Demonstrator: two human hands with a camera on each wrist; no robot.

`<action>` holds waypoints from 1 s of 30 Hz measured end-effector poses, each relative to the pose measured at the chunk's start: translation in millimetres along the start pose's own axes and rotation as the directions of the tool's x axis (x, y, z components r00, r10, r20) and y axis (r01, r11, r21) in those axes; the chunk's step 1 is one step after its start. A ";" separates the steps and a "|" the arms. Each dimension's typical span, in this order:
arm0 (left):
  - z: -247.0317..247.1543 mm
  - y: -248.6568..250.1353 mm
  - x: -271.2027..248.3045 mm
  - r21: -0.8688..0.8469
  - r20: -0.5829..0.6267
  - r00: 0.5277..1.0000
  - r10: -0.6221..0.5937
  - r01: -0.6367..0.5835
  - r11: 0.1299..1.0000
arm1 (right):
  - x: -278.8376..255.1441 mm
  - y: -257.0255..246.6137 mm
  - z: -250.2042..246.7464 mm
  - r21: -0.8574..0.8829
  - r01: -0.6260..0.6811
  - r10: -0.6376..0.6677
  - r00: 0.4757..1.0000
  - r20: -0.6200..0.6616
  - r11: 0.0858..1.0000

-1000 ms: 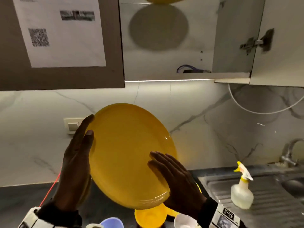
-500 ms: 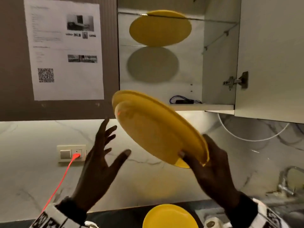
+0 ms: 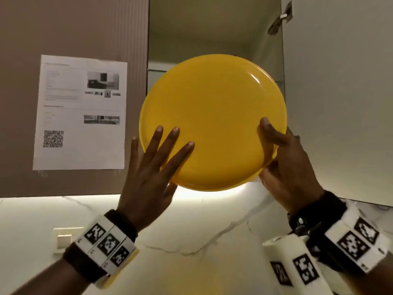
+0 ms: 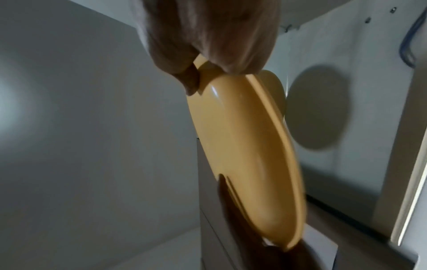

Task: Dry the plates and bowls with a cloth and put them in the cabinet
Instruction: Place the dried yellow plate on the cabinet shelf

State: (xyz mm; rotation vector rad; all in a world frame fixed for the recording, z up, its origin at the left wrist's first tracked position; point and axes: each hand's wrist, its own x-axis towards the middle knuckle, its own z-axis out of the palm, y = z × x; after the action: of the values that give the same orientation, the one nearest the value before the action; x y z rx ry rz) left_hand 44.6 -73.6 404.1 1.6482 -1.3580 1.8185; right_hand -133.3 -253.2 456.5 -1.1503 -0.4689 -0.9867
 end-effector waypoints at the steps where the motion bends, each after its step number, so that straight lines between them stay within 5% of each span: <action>1: -0.2 -5.8 7.7 0.016 -0.022 0.999 0.031 -0.031 0.999 | 5.6 -2.5 0.3 0.003 -0.021 0.021 1.000 -0.002 1.000; 4: -8.5 -24.9 37.1 0.073 -0.076 0.991 0.107 -0.102 0.992 | 27.4 -7.2 2.2 -0.048 -0.037 0.039 0.998 0.042 0.998; 7: -22.5 -45.4 67.4 0.088 -0.170 0.980 0.101 -0.087 0.992 | 48.7 -14.0 -0.4 -0.331 0.055 -0.002 0.987 0.159 0.942; 8: -25.9 -51.3 76.0 0.077 -0.196 0.977 0.085 -0.071 0.995 | 54.6 -17.2 -3.9 -0.490 0.135 -0.022 0.973 0.228 0.861; 10: -29.7 -60.8 87.3 0.056 -0.211 0.976 0.045 -0.034 0.998 | 59.9 -21.7 -11.5 -0.759 0.376 -0.069 0.912 0.403 0.532; 13: -31.0 -71.4 98.9 0.004 -0.229 0.973 -0.004 0.005 1.000 | 68.0 -20.1 -16.0 -0.763 0.647 -0.183 0.748 0.638 -0.012; 18: -36.9 -70.9 136.2 -0.033 -0.318 0.948 -0.021 0.011 0.999 | 105.3 -29.5 -6.8 -0.631 0.702 -0.498 0.437 0.749 -0.331; 20: -37.9 -72.0 155.8 -0.042 -0.376 0.926 -0.031 0.016 0.999 | 121.0 -39.0 -1.4 -0.611 0.691 -0.564 0.348 0.749 -0.386; 24: -31.5 -88.9 189.1 -0.020 -0.412 0.910 -0.041 0.036 0.999 | 154.4 -54.3 8.1 -0.617 0.655 -0.625 0.273 0.731 -0.436; 30: -15.9 -109.2 222.0 0.042 -0.330 0.937 -0.110 0.131 0.990 | 206.7 -58.8 11.9 -0.614 0.670 -0.622 0.283 0.730 -0.417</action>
State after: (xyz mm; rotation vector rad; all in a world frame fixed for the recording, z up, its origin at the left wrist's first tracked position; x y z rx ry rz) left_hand 58.6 -82.7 651.5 1.3467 -1.0423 1.9720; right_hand -73.6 -330.2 648.4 -2.0827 -0.6305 -2.7892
